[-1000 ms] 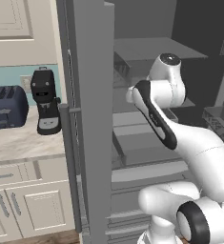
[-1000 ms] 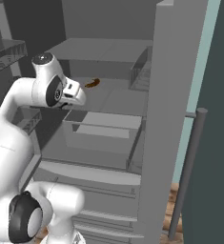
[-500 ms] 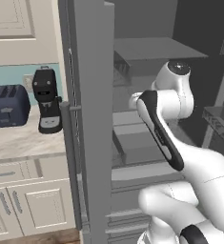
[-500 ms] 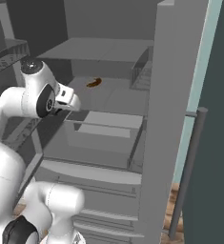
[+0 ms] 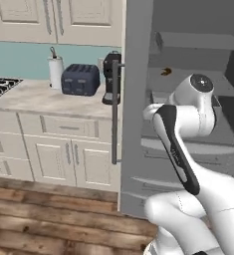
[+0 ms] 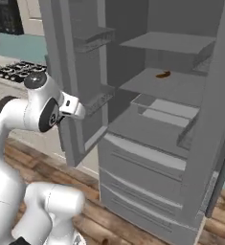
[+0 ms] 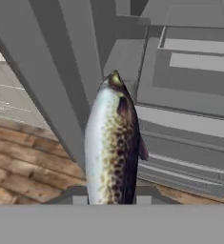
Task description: Take the fish out of the fridge, briefly rinse it in the sink, and place it on the tray next to the sink.
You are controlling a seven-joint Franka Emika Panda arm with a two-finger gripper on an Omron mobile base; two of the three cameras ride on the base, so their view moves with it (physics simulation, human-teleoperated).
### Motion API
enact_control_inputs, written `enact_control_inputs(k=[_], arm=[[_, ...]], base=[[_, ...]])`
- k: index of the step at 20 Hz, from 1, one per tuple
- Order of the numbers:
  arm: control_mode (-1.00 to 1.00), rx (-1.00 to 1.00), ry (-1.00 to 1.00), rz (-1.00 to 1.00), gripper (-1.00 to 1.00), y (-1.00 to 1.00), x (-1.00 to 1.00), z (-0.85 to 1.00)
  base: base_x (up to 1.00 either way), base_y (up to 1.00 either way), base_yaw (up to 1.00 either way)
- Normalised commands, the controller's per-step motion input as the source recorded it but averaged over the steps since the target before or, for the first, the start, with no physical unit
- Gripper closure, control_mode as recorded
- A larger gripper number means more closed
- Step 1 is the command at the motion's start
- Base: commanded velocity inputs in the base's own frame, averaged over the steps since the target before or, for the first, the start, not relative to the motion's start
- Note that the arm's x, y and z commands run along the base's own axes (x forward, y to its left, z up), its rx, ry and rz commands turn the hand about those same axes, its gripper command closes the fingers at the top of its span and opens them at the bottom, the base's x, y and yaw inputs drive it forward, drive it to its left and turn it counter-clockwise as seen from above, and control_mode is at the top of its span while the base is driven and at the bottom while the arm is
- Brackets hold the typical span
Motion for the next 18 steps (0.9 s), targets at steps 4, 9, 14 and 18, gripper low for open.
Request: enact_control_inputs(k=[4,9,14,18], arm=[[1.00,0.00,0.00,0.00,1.00,0.00,0.00,0.00],[1.00,0.00,0.00,0.00,1.00,0.00,0.00,0.00],[1.00,0.00,0.00,0.00,1.00,0.00,0.00,0.00],[1.00,0.00,0.00,0.00,1.00,0.00,0.00,0.00]], base=[[-0.20,0.00,0.91],[-0.05,0.22,0.95],[0.17,0.18,0.83],[0.91,0.00,0.70]])
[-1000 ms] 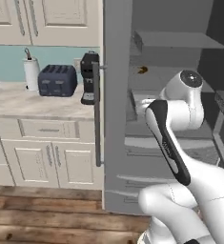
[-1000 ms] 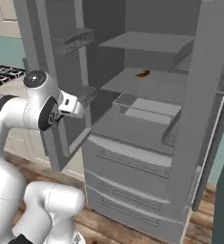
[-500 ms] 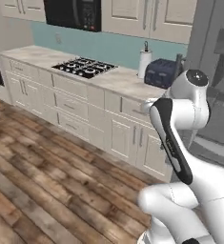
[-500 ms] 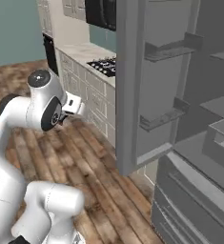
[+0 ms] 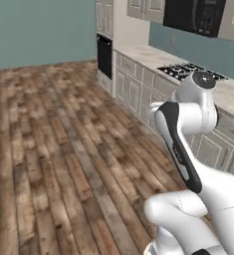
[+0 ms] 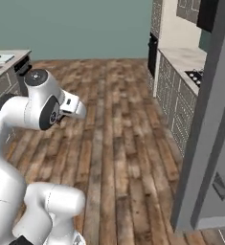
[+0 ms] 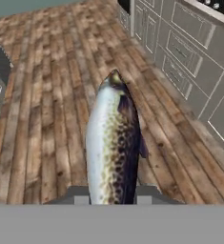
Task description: Take the fish out of the fridge, briefly rinse it in the sink, and place it on the tray next to the sink.
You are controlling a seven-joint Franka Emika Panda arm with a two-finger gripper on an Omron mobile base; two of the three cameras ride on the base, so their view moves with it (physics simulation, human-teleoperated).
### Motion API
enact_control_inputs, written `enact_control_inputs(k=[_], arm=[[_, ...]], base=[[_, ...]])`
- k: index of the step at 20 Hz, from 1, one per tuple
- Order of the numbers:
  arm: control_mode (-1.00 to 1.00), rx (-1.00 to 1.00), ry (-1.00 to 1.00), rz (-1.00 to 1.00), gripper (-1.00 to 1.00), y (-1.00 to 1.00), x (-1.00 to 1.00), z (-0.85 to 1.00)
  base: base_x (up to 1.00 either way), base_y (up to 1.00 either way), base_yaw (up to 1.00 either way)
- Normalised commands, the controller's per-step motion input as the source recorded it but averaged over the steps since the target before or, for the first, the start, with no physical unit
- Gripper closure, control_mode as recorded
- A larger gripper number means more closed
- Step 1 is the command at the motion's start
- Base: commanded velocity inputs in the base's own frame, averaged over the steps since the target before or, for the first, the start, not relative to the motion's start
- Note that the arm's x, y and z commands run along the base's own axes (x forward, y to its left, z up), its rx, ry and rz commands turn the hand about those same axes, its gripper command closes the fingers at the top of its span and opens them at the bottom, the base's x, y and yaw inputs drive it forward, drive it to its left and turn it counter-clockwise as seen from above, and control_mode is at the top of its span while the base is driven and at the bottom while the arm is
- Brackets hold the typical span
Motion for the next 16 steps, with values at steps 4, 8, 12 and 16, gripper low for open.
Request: enact_control_inputs(k=[4,8,12,16], arm=[[1.00,0.00,0.00,0.00,1.00,0.00,0.00,0.00],[1.00,0.00,0.00,0.00,1.00,0.00,0.00,0.00],[1.00,0.00,0.00,0.00,1.00,0.00,0.00,0.00],[1.00,0.00,0.00,0.00,1.00,0.00,0.00,0.00]], base=[[1.00,-0.03,0.71],[1.00,-0.07,0.71],[1.00,-0.16,0.56],[1.00,-0.29,0.45]])
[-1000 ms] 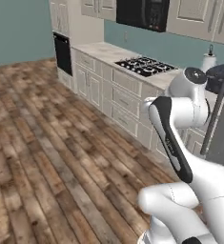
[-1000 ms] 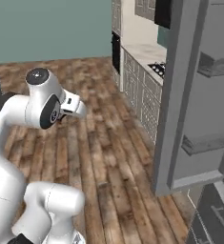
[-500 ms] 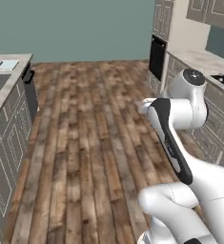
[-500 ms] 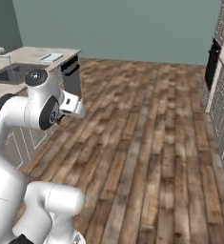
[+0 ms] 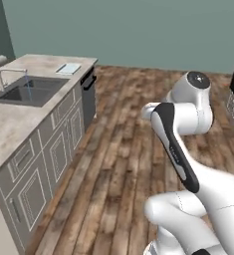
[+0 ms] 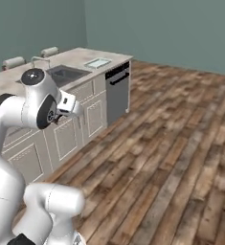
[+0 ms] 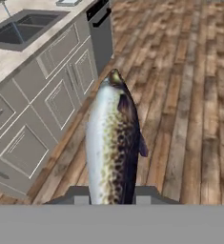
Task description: Take the fish out of the fridge, briefly rinse it in the sink, and place it on the tray next to the sink.
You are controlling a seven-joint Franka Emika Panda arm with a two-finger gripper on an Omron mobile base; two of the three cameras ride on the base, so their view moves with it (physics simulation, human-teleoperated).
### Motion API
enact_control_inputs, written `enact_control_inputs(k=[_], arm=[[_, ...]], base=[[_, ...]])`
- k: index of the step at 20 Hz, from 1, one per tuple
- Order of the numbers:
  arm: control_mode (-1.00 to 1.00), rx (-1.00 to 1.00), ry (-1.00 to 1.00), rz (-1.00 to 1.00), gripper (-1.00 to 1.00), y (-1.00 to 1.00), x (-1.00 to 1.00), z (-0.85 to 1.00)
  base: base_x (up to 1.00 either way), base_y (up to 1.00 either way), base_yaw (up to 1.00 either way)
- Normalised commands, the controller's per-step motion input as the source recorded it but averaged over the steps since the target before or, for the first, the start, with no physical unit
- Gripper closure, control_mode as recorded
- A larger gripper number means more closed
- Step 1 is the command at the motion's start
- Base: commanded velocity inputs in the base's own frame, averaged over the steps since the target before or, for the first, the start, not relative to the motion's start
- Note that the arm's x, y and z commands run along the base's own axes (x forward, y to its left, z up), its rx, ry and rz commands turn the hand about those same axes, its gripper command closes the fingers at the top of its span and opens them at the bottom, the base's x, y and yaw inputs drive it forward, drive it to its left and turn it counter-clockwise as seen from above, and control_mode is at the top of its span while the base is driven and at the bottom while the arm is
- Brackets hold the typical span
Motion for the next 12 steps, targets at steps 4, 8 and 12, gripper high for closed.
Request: enact_control_inputs(k=[4,8,12], arm=[[1.00,0.00,0.00,0.00,1.00,0.00,0.00,0.00],[1.00,0.00,0.00,0.00,1.00,0.00,0.00,0.00],[1.00,0.00,0.00,0.00,1.00,0.00,0.00,0.00]], base=[[1.00,-0.26,0.45],[1.00,-0.30,0.44],[1.00,-0.28,0.44]])
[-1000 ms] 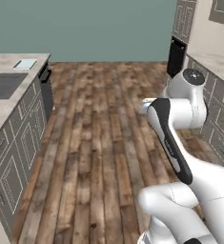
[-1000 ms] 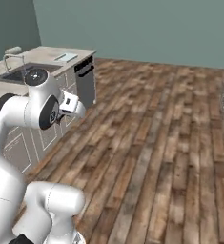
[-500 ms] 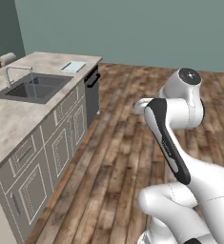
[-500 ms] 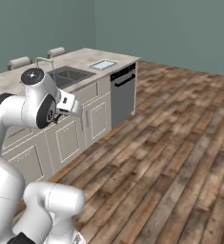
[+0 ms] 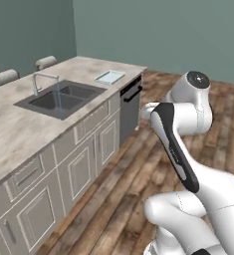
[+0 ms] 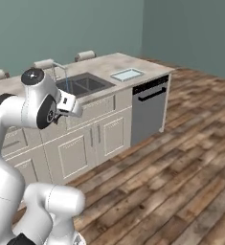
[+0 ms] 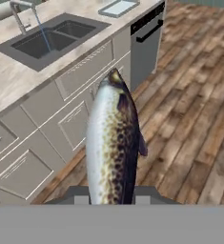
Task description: Take the fish out of the fridge, briefly rinse it in the sink, and place it on the tray next to the sink.
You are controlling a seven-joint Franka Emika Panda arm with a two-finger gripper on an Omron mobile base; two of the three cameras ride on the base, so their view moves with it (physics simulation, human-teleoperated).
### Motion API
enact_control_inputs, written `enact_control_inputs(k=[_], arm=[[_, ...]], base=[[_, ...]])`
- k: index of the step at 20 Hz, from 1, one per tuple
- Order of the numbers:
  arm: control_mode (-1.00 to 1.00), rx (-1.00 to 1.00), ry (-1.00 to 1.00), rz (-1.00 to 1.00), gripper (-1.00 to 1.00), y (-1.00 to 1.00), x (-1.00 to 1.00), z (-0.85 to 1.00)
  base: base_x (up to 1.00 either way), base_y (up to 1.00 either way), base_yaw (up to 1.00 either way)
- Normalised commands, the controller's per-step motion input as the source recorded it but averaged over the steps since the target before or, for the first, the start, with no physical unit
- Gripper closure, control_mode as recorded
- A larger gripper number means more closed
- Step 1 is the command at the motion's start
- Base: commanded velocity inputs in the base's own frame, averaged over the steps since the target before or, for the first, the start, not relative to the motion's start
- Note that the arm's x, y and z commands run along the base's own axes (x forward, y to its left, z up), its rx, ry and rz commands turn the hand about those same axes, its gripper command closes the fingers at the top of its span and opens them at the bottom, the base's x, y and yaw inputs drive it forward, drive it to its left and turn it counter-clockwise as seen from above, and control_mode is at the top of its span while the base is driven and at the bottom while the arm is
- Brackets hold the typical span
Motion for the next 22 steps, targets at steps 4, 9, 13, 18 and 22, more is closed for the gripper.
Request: enact_control_inputs(k=[4,9,13,18,22], arm=[[1.00,0.00,0.00,0.00,1.00,0.00,0.00,0.00],[1.00,0.00,0.00,0.00,1.00,0.00,0.00,0.00],[1.00,0.00,0.00,0.00,1.00,0.00,0.00,0.00],[1.00,0.00,0.00,0.00,1.00,0.00,0.00,0.00],[1.00,0.00,0.00,0.00,1.00,0.00,0.00,0.00]], base=[[1.00,-0.33,0.44],[1.00,-0.49,0.41],[1.00,-0.71,0.35],[1.00,-0.96,0.27],[1.00,-0.83,0.33]])
